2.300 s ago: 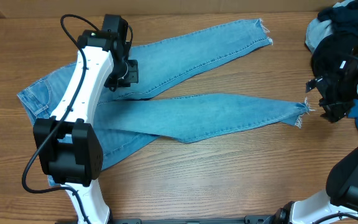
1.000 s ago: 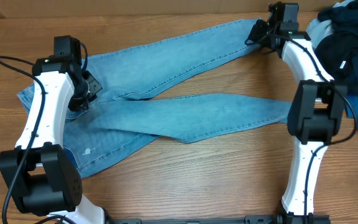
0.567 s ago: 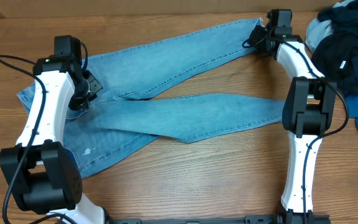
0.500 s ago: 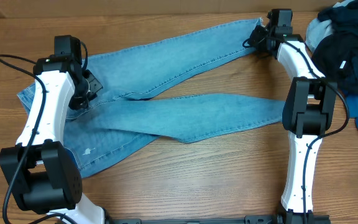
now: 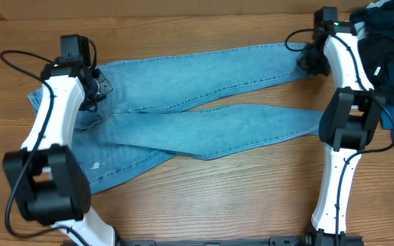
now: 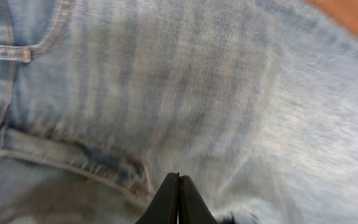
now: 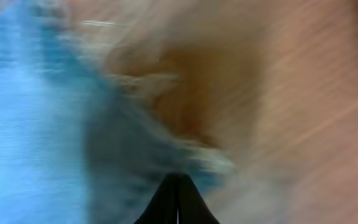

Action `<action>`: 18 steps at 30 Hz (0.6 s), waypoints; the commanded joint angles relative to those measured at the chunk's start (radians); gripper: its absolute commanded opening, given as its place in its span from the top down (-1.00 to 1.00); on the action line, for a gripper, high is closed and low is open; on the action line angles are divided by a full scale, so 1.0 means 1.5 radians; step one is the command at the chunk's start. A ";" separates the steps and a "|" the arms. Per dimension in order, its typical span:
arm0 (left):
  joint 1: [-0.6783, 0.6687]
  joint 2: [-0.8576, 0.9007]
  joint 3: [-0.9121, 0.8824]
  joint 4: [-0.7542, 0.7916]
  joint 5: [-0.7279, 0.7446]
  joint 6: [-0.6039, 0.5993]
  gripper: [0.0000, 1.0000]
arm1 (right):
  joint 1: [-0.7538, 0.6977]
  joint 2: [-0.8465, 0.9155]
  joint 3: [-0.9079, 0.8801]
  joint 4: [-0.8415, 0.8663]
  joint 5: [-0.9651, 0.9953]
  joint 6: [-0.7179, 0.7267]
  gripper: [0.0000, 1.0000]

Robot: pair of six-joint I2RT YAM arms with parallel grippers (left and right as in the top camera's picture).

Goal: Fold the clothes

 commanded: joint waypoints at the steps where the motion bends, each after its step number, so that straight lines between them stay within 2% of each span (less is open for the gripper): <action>1: 0.000 0.077 -0.007 0.003 0.003 0.046 0.92 | -0.037 0.014 0.018 -0.037 0.052 0.084 0.92; 9: 0.000 0.122 -0.001 0.040 -0.040 0.040 0.92 | -0.053 0.012 0.020 -0.037 0.025 0.073 0.92; 12: 0.000 0.120 0.024 0.014 -0.054 0.033 0.92 | -0.040 -0.010 0.026 -0.023 0.025 0.045 0.92; 15: 0.006 0.119 0.027 -0.020 -0.111 0.003 0.92 | -0.020 -0.052 0.038 -0.007 0.025 0.028 0.92; 18: 0.019 0.119 0.025 -0.008 -0.115 -0.004 0.92 | 0.004 -0.082 0.038 0.017 0.012 -0.005 0.92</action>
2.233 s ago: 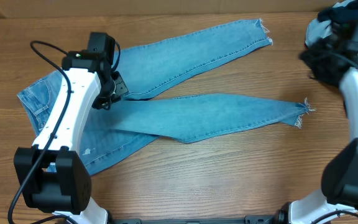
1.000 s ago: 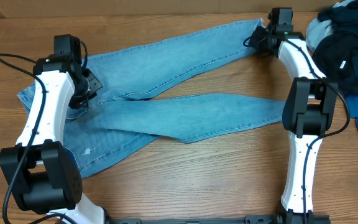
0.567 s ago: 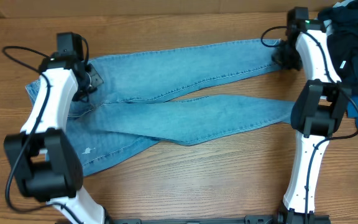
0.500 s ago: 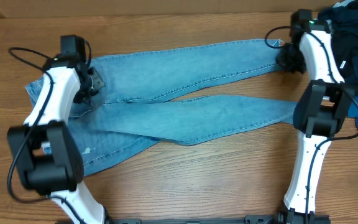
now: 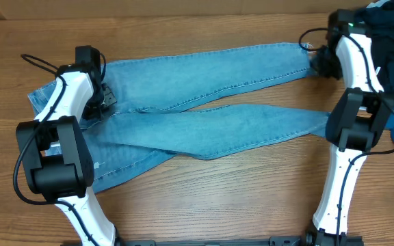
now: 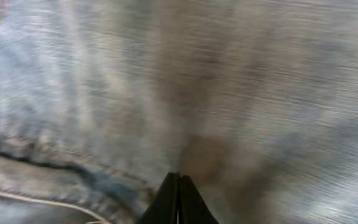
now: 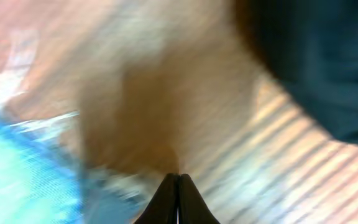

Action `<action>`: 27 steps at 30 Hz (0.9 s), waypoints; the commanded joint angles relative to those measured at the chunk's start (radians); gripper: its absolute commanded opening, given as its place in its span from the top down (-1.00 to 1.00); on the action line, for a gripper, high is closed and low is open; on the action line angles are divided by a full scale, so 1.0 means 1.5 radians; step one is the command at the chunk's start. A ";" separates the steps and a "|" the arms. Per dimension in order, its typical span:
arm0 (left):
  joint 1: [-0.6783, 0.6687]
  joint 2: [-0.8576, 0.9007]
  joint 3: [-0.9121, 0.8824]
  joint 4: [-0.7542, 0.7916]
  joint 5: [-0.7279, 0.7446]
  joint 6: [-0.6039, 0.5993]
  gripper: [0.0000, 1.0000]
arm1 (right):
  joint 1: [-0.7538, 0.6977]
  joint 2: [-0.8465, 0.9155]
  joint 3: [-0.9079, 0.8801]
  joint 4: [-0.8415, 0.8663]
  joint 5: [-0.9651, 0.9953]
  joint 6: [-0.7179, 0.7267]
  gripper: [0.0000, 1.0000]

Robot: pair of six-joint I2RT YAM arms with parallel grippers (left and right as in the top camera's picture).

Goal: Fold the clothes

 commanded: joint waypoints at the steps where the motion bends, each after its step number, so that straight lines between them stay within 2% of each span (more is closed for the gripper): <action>1: 0.021 -0.003 0.015 0.017 -0.043 -0.026 0.92 | 0.038 -0.082 0.032 0.026 -0.023 -0.053 0.92; 11: 0.051 0.031 0.015 0.117 -0.030 -0.028 0.92 | 0.080 -0.058 0.029 0.112 -0.120 -0.093 0.92; 24: 0.052 0.107 0.015 0.166 0.001 -0.019 0.92 | 0.080 0.022 0.029 0.108 -0.146 -0.100 0.92; 27: 0.051 0.107 0.015 0.183 0.004 0.005 0.92 | 0.080 0.041 0.029 0.102 -0.144 -0.100 0.92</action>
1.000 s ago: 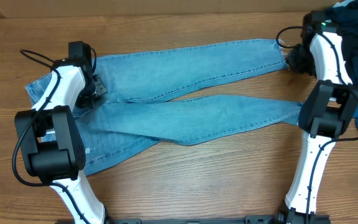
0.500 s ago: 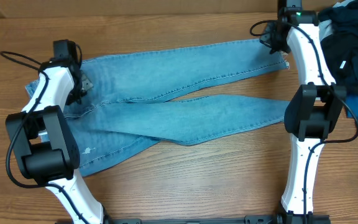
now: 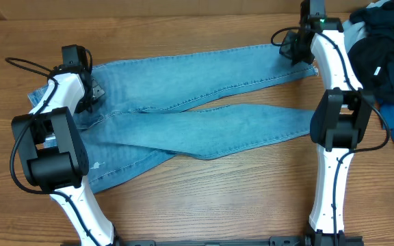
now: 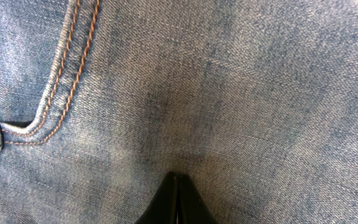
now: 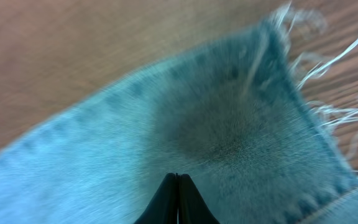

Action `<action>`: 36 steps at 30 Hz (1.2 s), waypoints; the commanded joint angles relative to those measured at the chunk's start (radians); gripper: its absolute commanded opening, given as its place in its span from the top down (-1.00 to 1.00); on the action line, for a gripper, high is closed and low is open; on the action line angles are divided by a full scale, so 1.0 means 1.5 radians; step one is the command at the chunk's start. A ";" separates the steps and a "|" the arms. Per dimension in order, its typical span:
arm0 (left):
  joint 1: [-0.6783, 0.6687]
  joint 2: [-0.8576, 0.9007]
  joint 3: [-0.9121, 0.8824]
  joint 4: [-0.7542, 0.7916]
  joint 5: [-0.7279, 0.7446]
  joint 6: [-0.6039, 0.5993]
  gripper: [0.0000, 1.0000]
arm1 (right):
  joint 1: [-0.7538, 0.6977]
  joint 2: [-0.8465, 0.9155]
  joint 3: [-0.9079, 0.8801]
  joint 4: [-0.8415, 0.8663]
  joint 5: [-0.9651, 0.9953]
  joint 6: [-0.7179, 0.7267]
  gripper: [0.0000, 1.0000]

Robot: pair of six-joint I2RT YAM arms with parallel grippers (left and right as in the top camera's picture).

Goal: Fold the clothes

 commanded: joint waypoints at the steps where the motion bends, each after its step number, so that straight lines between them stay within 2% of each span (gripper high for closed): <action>1: -0.001 0.043 0.001 0.030 0.028 0.034 0.92 | -0.004 0.036 0.014 -0.009 -0.001 -0.005 0.93; 9: -0.001 0.057 0.002 0.120 0.074 0.047 0.92 | -0.016 0.058 0.014 -0.092 0.063 0.025 0.92; 13: -0.002 0.083 0.020 0.129 0.090 0.049 0.92 | -0.028 0.058 0.014 -0.127 0.072 0.058 0.92; 18: -0.007 0.128 0.107 0.120 0.100 0.098 0.92 | -0.040 0.058 0.014 -0.154 0.072 0.059 0.92; 23: -0.007 0.163 0.182 0.109 0.099 0.107 0.92 | -0.041 0.058 0.014 -0.188 0.113 0.098 0.92; 29: -0.006 0.170 0.215 0.053 0.101 0.108 0.92 | -0.041 0.051 0.030 -0.181 0.115 0.101 0.92; 34: -0.006 0.147 0.352 -0.089 0.075 0.110 0.92 | -0.041 -0.004 0.139 -0.242 0.131 0.106 0.92; 36: -0.006 0.128 0.410 -0.114 0.059 0.110 0.92 | -0.041 -0.035 0.186 -0.275 0.144 0.106 0.92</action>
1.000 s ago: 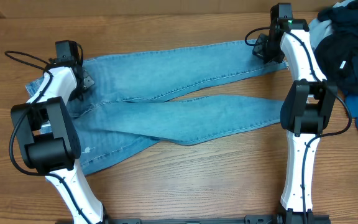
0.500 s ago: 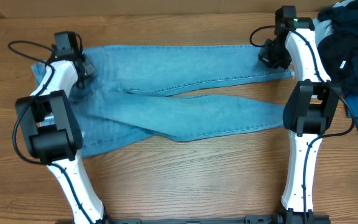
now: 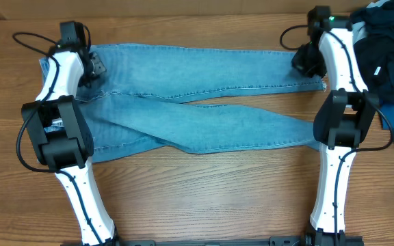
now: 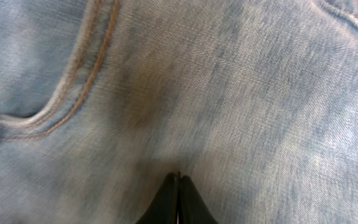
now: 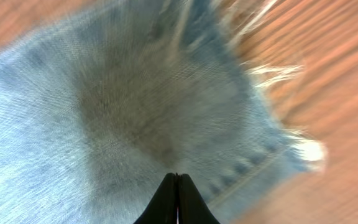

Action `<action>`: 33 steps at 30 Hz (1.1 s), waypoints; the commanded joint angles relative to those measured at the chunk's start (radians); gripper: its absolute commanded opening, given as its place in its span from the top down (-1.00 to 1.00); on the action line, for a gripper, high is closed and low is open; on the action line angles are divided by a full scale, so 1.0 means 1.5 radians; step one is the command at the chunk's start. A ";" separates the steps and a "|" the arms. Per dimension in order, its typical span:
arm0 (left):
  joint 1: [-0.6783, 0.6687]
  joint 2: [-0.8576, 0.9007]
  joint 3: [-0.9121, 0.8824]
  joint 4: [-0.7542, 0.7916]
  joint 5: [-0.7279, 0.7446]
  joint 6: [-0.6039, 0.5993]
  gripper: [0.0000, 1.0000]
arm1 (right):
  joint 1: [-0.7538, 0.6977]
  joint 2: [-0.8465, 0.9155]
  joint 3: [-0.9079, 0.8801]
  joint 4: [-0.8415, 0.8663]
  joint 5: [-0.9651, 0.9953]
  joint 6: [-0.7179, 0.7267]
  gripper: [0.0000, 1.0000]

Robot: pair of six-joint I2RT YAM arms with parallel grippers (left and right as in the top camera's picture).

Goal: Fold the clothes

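Light blue jeans (image 3: 204, 75) lie flat across the wooden table, waist at the left, the two legs crossing and running right. My left gripper (image 3: 93, 67) is at the waist's far corner; in the left wrist view it (image 4: 178, 176) is shut, pressed into denim beside a pocket seam (image 4: 79, 74). At the end of the far leg, my right gripper (image 3: 301, 63) is also shut (image 5: 178, 176), on the cloth just inside the frayed hem (image 5: 272, 112). Both wrist views are blurred.
A pile of dark blue clothes (image 3: 388, 48) lies at the back right, close behind the right arm. A bright blue item sits at the right edge. Bare table (image 3: 204, 198) stretches along the front.
The jeans have shifted toward the far edge: the waist sits higher and the far leg now lies straighter. Both grippers are still shut, the left one farther back, the right one farther right.
Both grippers stayed shut throughout. The left one sat over the waist area at every moment. The right one was by the far leg's hem, then past it near the dark clothes, then on the hem. The jeans lay still until the last interval, and now lie shifted.
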 commanded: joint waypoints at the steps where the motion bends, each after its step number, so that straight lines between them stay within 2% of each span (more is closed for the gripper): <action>1: -0.002 -0.035 0.139 -0.030 -0.036 0.018 0.92 | -0.009 -0.081 0.113 -0.050 0.043 0.012 0.92; 5: -0.011 -0.091 0.205 -0.061 -0.037 0.031 0.92 | -0.009 -0.153 0.140 -0.174 0.026 0.048 0.92; 6: -0.014 -0.105 0.205 -0.069 -0.037 0.035 0.92 | -0.009 -0.180 0.131 -0.174 -0.025 0.003 0.92; 8: -0.022 -0.126 0.205 -0.091 -0.037 0.047 0.92 | -0.009 -0.226 0.121 -0.174 -0.062 0.008 0.92; 14: -0.043 -0.131 0.203 -0.132 0.003 0.055 0.92 | -0.010 -0.317 0.070 -0.174 -0.016 0.006 0.92; 21: -0.059 -0.131 0.203 -0.127 0.019 0.060 0.92 | -0.019 -0.491 -0.263 -0.146 0.069 0.014 0.92; 24: -0.061 -0.131 0.203 -0.116 0.019 0.060 0.92 | -0.047 -0.589 -0.451 -0.063 0.034 0.034 0.92; 26: -0.062 -0.131 0.203 -0.102 0.019 0.060 0.92 | -0.081 -0.658 -0.592 0.009 -0.034 0.033 0.92; 30: -0.062 -0.131 0.203 -0.080 0.023 0.060 0.92 | -0.153 -0.732 -0.801 0.098 -0.120 0.069 0.92; 32: -0.062 -0.131 0.203 -0.072 0.037 0.060 0.92 | -0.185 -0.734 -0.873 0.130 -0.144 0.095 0.51; 33: -0.062 -0.131 0.203 -0.069 0.042 0.060 0.92 | -0.195 -0.732 -0.898 0.150 -0.156 0.099 0.17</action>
